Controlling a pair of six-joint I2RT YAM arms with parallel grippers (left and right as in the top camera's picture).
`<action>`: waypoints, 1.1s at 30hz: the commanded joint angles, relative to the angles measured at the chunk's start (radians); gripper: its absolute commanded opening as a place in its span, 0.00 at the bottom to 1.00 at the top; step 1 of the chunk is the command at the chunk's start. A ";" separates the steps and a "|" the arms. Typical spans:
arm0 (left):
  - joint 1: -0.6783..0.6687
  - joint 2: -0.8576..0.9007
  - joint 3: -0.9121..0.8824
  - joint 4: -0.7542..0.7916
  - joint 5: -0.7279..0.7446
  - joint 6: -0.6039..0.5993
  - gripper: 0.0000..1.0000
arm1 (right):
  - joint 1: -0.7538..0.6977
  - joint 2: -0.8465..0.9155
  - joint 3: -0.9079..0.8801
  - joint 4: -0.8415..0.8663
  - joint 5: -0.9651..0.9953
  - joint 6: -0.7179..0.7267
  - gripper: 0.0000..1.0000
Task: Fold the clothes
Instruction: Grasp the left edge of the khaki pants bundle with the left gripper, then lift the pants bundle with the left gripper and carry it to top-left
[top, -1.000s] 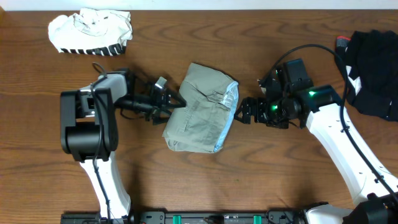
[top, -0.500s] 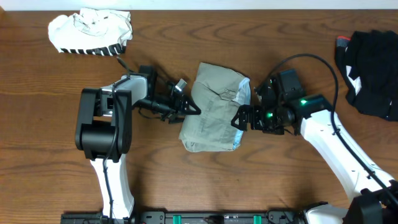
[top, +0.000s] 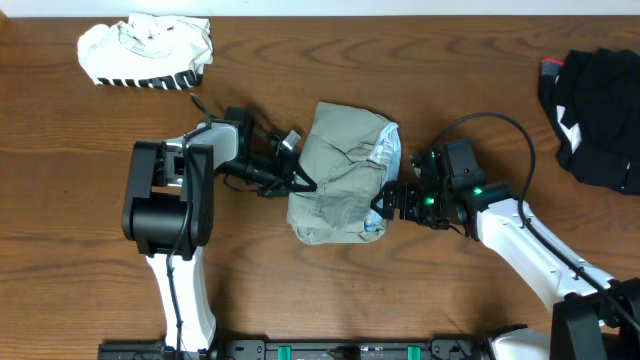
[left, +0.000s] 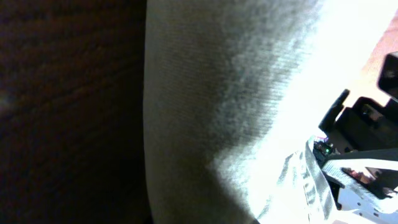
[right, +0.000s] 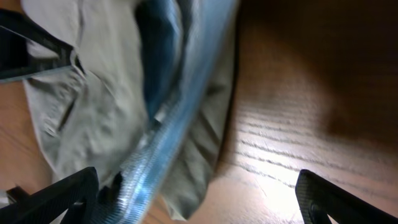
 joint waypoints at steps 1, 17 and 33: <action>-0.005 0.031 -0.011 0.033 -0.062 -0.002 0.06 | 0.013 -0.013 -0.013 0.006 0.004 0.013 0.99; 0.004 0.029 0.299 0.157 -0.253 -0.130 0.06 | 0.013 -0.013 -0.014 -0.024 0.038 0.009 0.99; 0.090 0.029 0.425 0.541 -0.475 -0.277 0.06 | -0.006 -0.013 -0.014 -0.069 0.042 0.010 0.99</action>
